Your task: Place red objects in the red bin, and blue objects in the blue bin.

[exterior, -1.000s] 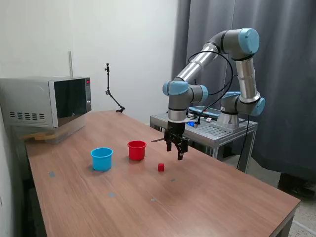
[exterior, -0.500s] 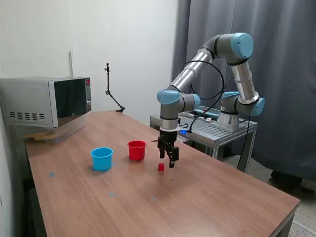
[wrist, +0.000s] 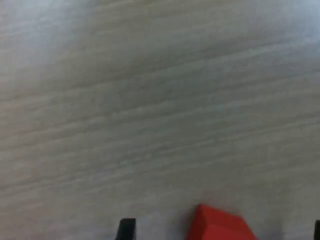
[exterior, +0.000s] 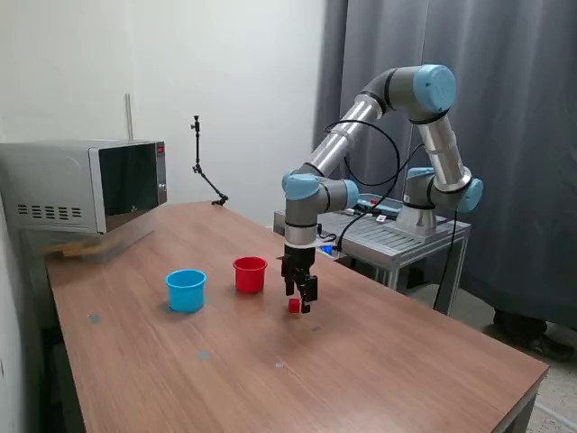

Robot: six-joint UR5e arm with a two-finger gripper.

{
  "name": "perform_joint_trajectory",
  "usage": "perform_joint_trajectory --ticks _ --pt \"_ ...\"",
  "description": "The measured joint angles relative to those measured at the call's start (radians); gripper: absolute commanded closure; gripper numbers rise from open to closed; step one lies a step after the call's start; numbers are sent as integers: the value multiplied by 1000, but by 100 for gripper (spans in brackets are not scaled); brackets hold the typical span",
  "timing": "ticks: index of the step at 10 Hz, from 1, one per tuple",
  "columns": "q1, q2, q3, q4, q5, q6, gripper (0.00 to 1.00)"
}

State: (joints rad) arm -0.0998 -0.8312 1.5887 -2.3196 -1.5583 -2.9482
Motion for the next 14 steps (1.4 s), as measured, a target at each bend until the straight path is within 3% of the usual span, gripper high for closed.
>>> perform_joint_trajectory --ticks 14 --pt "-15 3 -18 -7 -9 0 0"
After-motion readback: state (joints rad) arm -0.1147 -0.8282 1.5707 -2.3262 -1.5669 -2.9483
